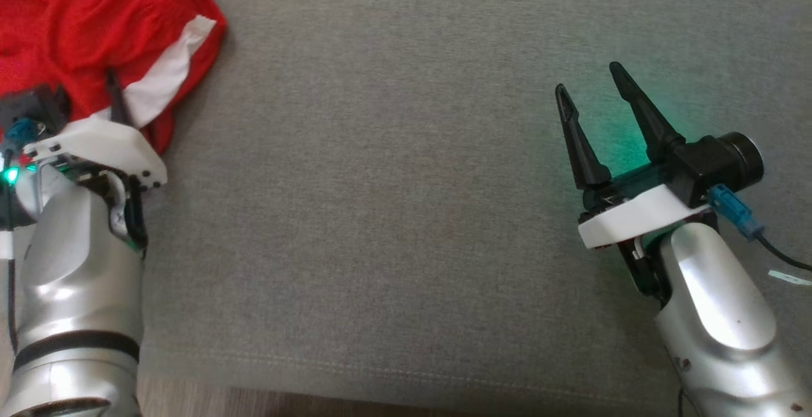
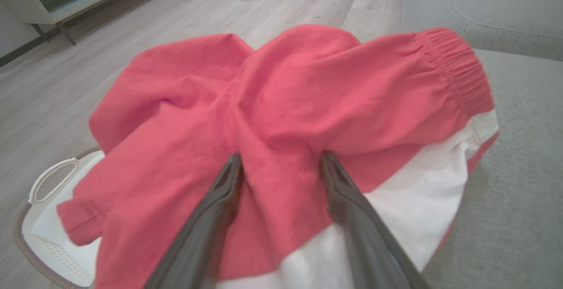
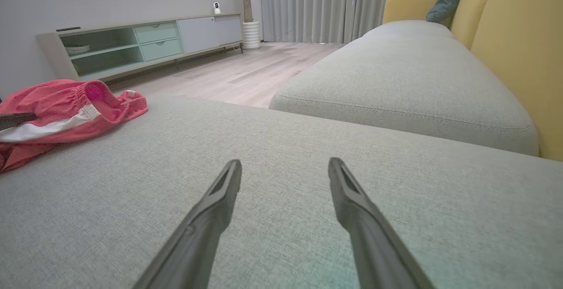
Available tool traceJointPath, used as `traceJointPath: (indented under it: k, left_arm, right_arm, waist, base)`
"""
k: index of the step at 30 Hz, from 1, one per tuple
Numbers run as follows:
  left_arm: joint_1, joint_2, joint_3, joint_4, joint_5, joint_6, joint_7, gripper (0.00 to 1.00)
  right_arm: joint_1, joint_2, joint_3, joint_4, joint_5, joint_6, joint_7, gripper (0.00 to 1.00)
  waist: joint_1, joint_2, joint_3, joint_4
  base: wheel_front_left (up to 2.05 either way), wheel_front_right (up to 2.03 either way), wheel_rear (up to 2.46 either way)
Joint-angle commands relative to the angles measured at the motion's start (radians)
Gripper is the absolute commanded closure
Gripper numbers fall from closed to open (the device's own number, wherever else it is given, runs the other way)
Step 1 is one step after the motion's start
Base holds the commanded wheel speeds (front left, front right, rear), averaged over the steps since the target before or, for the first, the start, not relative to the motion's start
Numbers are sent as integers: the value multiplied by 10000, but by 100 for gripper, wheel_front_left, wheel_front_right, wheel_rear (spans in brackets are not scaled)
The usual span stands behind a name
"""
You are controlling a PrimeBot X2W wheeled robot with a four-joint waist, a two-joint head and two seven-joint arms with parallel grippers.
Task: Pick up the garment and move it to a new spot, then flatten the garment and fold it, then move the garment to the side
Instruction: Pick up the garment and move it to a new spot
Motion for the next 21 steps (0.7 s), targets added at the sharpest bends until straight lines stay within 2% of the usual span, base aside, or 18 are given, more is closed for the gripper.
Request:
traceJointPath:
  k: [1, 5, 12, 17, 21]
  left_arm:
    - [-278, 634, 335, -124, 56, 217, -92, 100]
    - [-299, 724, 354, -617, 91, 393, -92, 100]
    - [-633, 736, 132, -1694, 22, -177, -92, 100]
    - [-930, 443, -99, -2294, -117, -598, -92, 100]
    - [-934, 139, -430, -2665, -104, -861, -92, 100]
  right_arm:
    - [-91, 141, 138, -367, 120, 75, -93, 0]
    - [44, 205, -43, -388, 186, 75, -93, 0]
    - [337, 572, -312, -358, 280, 75, -93, 0]
    - [465, 900, -389, -306, 458, 75, -93, 0]
    - [422, 1056, -217, -260, 599, 75, -93, 0]
  waist:
    - [-1, 0, -1, -164]
    - [-1, 0, -153, -237]
    - [-1, 0, -777, -564]
    - [-1, 0, -1174, -1232]
    - [-1, 0, -1346, -2043]
  base:
    - [0, 0, 0]
    - [0, 0, 0]
    - [0, 0, 0]
    - [0, 0, 0]
    - [0, 0, 0]
